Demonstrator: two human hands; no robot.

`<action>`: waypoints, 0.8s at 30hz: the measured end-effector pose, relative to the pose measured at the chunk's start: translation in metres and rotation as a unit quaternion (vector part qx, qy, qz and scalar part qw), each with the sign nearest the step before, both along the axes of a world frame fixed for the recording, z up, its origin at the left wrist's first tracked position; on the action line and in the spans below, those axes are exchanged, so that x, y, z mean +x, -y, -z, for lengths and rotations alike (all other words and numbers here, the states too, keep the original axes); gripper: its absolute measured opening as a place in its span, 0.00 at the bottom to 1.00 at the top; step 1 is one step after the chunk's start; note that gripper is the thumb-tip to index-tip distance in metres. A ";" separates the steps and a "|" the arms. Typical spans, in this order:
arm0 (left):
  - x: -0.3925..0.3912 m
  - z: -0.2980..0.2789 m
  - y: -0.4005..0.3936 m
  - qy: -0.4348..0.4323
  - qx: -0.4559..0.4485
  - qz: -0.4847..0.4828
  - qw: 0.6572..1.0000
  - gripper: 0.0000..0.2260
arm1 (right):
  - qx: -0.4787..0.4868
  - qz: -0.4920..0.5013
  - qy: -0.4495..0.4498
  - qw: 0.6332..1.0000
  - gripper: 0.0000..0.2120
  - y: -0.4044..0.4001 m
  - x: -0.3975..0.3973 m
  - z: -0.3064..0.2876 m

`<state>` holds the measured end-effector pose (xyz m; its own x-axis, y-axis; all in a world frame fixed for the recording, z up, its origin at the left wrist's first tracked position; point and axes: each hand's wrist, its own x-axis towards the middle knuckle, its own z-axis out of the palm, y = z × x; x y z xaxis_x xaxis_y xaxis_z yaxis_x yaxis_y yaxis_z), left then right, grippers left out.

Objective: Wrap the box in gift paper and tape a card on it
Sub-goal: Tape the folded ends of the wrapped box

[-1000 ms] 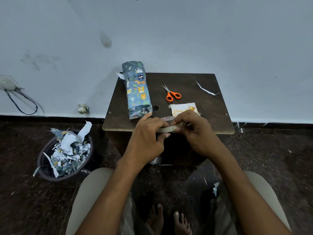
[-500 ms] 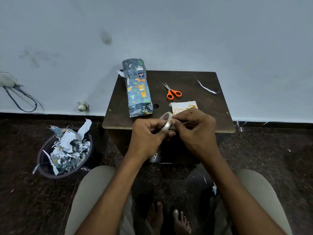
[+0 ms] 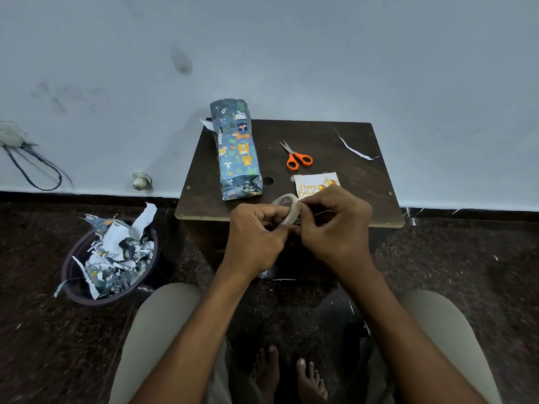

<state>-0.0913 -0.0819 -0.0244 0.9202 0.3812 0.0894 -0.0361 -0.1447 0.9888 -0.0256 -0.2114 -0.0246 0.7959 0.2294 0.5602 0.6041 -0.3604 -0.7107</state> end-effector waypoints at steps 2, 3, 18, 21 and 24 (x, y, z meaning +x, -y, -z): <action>0.001 0.000 0.002 -0.001 0.027 -0.012 1.000 0.02 | -0.023 0.004 0.016 1.000 0.05 -0.001 -0.001 0.000; 0.001 0.000 0.003 -0.003 0.037 -0.013 0.999 0.02 | -0.034 0.004 0.022 0.999 0.05 0.000 0.000 0.000; -0.001 -0.006 -0.017 -0.065 0.038 0.056 0.996 0.12 | 0.026 -0.058 -0.209 0.976 0.04 0.008 0.009 -0.003; -0.001 -0.006 -0.021 -0.079 0.029 0.058 0.995 0.11 | 0.052 -0.100 -0.264 0.958 0.06 0.010 0.009 -0.004; -0.001 -0.008 -0.021 -0.088 0.028 0.046 0.995 0.10 | 0.057 -0.113 -0.302 0.945 0.05 0.010 0.010 -0.001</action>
<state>-0.0923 -0.0605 -0.0161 0.9544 0.2929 -0.0570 0.1204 -0.2034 0.9717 -0.0151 -0.2211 -0.0237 0.9160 0.3979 0.0507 0.1285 -0.1714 -0.9768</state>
